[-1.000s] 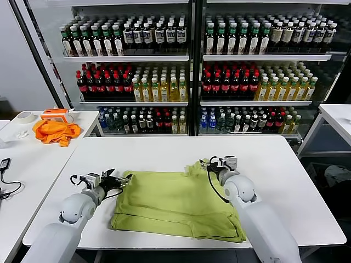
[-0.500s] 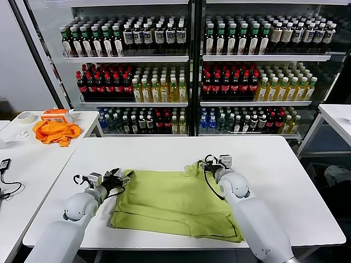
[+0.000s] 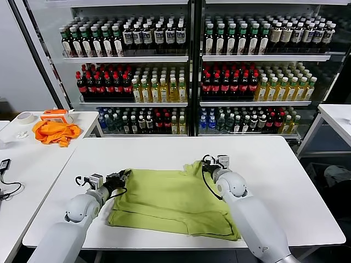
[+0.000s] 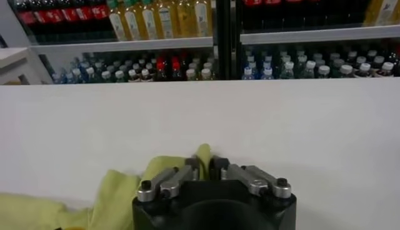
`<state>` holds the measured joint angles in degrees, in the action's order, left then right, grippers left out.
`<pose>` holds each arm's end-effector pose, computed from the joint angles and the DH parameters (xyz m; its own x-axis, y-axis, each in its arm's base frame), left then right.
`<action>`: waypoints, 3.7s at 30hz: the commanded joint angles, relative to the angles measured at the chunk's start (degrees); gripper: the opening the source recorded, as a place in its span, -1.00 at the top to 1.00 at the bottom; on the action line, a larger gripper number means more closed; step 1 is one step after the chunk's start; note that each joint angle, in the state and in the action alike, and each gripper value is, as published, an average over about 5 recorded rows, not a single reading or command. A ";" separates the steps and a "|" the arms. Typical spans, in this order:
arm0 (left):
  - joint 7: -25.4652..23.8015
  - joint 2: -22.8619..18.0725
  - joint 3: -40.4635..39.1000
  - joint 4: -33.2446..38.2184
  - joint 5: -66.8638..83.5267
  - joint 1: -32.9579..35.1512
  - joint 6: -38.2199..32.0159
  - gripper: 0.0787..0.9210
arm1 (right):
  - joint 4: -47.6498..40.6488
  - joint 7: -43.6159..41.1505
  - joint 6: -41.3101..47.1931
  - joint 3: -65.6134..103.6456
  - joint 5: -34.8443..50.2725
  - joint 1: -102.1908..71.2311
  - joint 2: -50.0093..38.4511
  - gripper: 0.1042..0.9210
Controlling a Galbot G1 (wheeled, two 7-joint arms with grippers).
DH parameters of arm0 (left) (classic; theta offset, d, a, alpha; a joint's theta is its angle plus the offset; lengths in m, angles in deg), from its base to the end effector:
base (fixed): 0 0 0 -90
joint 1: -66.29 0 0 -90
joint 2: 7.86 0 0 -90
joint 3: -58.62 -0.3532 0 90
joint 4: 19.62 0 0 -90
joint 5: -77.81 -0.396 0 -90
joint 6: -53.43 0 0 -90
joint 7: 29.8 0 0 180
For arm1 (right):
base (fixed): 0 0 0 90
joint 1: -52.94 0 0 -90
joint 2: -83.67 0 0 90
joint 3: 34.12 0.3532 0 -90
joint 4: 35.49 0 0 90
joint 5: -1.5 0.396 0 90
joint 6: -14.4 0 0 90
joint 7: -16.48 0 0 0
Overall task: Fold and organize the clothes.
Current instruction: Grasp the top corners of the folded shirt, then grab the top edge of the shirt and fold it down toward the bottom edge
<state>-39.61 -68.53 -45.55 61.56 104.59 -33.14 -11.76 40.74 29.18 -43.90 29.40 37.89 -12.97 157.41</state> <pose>0.4411 0.1192 -0.3401 -0.8245 0.2564 0.5045 0.2870 0.9578 -0.0179 0.5092 0.0393 -0.2955 -0.8329 -0.1960 0.5175 -0.1696 0.9806 0.0985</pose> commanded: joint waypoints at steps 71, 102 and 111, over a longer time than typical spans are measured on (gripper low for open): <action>3.55 6.31 7.82 22.08 6.43 21.07 -3.64 1.00 | 40.56 3.36 0.63 8.00 -5.03 -34.55 -13.45 1.00; 3.02 6.80 8.92 22.60 5.50 24.09 -3.78 1.00 | 44.45 3.88 1.15 7.61 -7.21 -40.37 -14.14 1.00; 2.89 7.01 10.04 23.54 6.06 24.46 -3.62 1.00 | 46.36 4.27 1.36 8.08 -7.14 -41.16 -14.62 1.00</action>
<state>-36.65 -61.49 -35.98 84.68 110.50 -9.24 -15.50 85.93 33.34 -42.57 37.42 30.96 -53.41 142.76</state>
